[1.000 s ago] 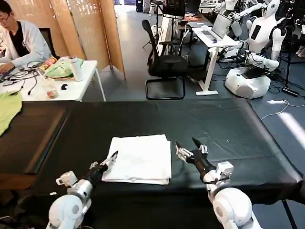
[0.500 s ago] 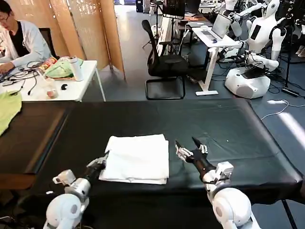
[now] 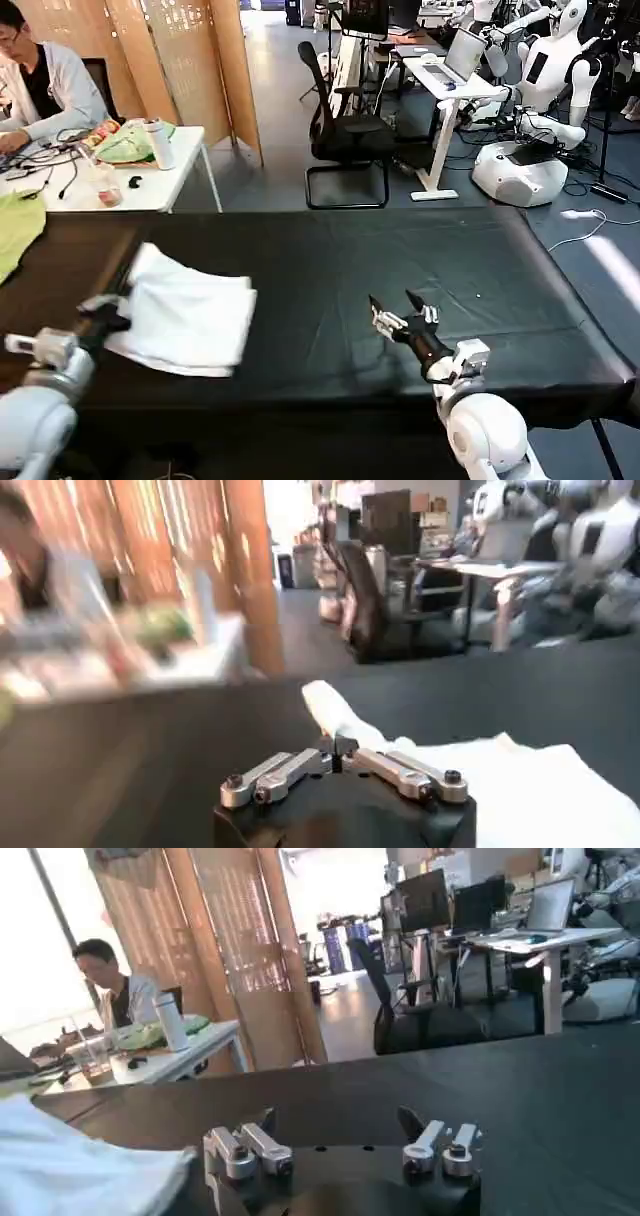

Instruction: Fold and organize the clothes.

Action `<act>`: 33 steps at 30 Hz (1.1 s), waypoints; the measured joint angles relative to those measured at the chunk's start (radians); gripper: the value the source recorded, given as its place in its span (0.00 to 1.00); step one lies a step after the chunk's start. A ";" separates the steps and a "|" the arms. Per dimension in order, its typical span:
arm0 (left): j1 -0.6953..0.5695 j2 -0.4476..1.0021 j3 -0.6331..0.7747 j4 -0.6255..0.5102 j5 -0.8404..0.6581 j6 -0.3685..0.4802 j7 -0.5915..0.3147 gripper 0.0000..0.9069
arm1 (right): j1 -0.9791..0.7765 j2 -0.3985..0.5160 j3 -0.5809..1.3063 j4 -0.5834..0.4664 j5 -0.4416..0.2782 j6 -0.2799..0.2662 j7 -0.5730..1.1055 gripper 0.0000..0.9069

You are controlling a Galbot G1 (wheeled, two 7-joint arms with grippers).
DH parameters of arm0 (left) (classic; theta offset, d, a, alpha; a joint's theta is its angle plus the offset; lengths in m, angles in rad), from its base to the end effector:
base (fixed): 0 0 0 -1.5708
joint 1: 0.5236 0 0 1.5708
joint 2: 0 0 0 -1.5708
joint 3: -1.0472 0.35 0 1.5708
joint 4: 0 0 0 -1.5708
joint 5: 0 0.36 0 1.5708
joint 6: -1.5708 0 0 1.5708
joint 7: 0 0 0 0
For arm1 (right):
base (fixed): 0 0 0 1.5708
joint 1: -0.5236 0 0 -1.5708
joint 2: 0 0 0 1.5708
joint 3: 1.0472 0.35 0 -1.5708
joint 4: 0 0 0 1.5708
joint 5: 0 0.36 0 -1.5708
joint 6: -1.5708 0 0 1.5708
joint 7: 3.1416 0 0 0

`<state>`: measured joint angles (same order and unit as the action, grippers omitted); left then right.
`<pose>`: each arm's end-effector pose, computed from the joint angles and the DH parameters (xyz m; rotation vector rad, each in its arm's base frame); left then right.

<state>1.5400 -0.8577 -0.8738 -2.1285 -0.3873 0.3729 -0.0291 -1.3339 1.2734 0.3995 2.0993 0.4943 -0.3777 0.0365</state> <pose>0.2281 0.1836 -0.1816 0.0094 -2.8871 -0.5983 0.2472 -0.0126 -0.2526 0.4200 -2.8784 -0.2990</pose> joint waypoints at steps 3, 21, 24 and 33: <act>0.008 0.040 -0.035 -0.038 0.037 0.012 -0.025 0.00 | -0.005 0.013 -0.009 -0.007 -0.003 0.002 -0.001 0.97; -0.101 -0.185 0.429 -0.021 -0.014 0.079 -0.087 0.00 | -0.026 0.018 -0.034 -0.005 -0.018 -0.024 -0.001 0.97; -0.119 -0.221 0.479 -0.030 -0.024 0.075 -0.079 0.97 | -0.021 0.020 -0.053 -0.013 0.017 -0.042 -0.001 0.97; -0.133 -0.236 0.498 -0.029 0.042 -0.086 0.082 0.97 | -0.010 -0.009 -0.128 -0.029 0.174 -0.132 0.026 0.97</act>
<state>1.4072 -1.0939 -0.3753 -2.1578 -0.3454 0.2872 0.0533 -1.3441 1.2646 0.2713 2.0699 0.6684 -0.5101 0.0621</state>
